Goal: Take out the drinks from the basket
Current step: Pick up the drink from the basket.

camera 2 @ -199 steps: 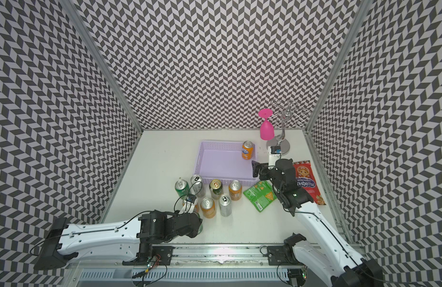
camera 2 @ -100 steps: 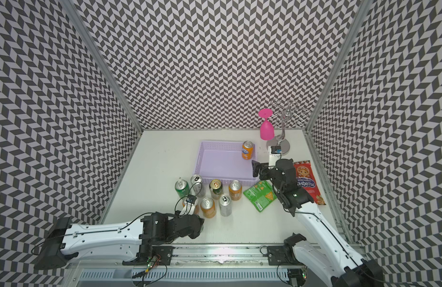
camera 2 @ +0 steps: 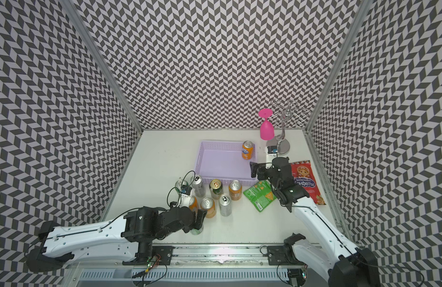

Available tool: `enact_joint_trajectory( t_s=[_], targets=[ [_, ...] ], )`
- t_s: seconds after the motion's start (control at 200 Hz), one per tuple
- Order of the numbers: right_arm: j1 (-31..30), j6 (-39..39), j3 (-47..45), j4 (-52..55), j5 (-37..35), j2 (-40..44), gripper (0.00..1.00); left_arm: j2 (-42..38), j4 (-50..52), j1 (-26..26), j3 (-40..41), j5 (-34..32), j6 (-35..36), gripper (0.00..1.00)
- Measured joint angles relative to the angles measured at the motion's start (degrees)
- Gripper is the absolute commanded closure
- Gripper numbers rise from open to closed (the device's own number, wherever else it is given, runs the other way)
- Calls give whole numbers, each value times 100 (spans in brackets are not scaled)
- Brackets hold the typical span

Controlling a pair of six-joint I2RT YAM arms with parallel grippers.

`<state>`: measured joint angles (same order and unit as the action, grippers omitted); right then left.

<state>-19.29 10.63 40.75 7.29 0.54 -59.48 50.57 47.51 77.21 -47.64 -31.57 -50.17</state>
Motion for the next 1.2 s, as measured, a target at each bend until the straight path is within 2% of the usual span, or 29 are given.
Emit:
enact_joint_trajectory(
  t_s=[0.135,0.38,0.601,0.811,0.966,1.202],
  targets=[
    [0,0,127,-13,66,-424,0,-280,9,-275,-459,-227,415,1],
    [7,-39,669,-157,33,-1412,0,-382,-345,-1497,-651,-236,1572,1],
    [9,-118,1687,-166,-55,-2649,0,39,-1202,-2868,-675,529,2747,1],
    [9,-166,2594,-120,-245,-3770,0,634,-1755,-3893,-693,1340,3464,1],
    [9,-175,3027,7,-476,-4312,0,822,-1998,-4367,-691,1799,3720,1],
    [9,-181,3453,81,-680,-4811,0,826,-2326,-4769,-601,2260,3888,1]
  ],
)
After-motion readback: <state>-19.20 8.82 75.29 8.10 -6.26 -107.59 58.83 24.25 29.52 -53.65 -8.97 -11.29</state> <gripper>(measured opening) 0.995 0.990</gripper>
